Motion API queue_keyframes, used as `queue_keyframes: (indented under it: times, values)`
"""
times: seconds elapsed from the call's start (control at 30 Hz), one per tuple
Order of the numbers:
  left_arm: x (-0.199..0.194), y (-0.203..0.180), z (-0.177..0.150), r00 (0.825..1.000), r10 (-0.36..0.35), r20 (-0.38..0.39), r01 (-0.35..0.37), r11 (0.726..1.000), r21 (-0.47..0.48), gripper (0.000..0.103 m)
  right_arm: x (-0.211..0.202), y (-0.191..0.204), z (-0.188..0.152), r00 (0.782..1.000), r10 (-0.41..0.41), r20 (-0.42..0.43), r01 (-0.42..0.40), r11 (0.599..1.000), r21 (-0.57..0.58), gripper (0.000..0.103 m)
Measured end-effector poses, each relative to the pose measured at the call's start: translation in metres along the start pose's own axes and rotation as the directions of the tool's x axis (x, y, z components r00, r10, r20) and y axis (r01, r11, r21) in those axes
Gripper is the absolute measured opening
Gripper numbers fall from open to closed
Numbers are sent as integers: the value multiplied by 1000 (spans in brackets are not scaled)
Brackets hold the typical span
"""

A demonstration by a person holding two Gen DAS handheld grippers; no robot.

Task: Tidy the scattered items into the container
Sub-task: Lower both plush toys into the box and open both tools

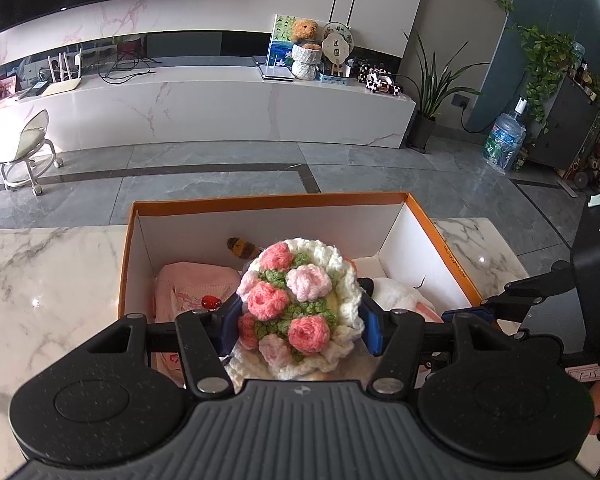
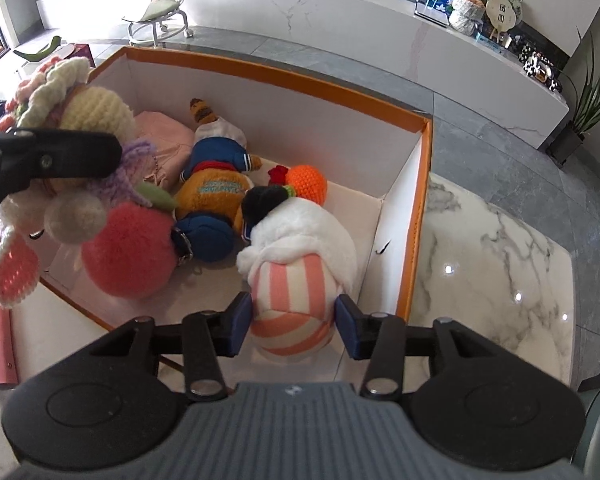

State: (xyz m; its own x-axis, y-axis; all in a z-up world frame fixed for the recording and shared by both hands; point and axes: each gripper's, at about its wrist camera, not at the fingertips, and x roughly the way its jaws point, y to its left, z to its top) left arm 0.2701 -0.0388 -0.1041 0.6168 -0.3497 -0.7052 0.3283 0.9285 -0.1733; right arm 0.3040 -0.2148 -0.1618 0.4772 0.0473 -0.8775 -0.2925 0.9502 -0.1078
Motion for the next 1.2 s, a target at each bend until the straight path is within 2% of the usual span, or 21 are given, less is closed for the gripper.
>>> queue_keyframes:
  times: [0.03, 0.1, 0.17, 0.27, 0.73, 0.83, 0.93, 1.07, 1.2]
  values:
    - [-1, 0, -1, 1000, -2, 0, 2, 1000, 2, 67, -2, 0, 1, 1000, -1, -1, 1, 1000, 1, 50]
    - [-2, 1, -2, 1000, -4, 1, 4, 1000, 3, 67, -8, 0, 4, 1000, 2, 20, -2, 1000, 7, 60]
    - [-3, 2, -2, 1000, -5, 3, 5, 1000, 1, 67, -12, 0, 9, 999, 3, 34, -4, 1000, 14, 62]
    - [-4, 3, -2, 1000, -9, 6, 9, 1000, -5, 67, -12, 0, 17, 999, -1, 38, 0, 1000, 22, 61]
    - [-2, 5, -5, 1000, -15, 3, 15, 1000, -11, 67, 20, 24, 16, 991, -132, 34, 136, 981, -139, 58]
    - [-3, 4, -5, 1000, -12, 2, 12, 1000, -9, 67, 22, 25, 13, 994, -105, 12, 106, 982, -154, 57]
    - [-5, 3, -4, 1000, -11, 4, 11, 1000, -6, 67, 13, 21, 11, 994, -98, 42, 102, 987, -121, 57]
    - [-8, 2, 1, 1000, -22, 11, 22, 1000, -14, 67, -16, 13, 3, 983, -104, 152, 116, 990, -76, 58]
    - [-9, -5, 7, 999, -47, 19, 48, 999, -14, 67, -43, 3, -11, 971, -101, 217, 109, 994, -23, 58]
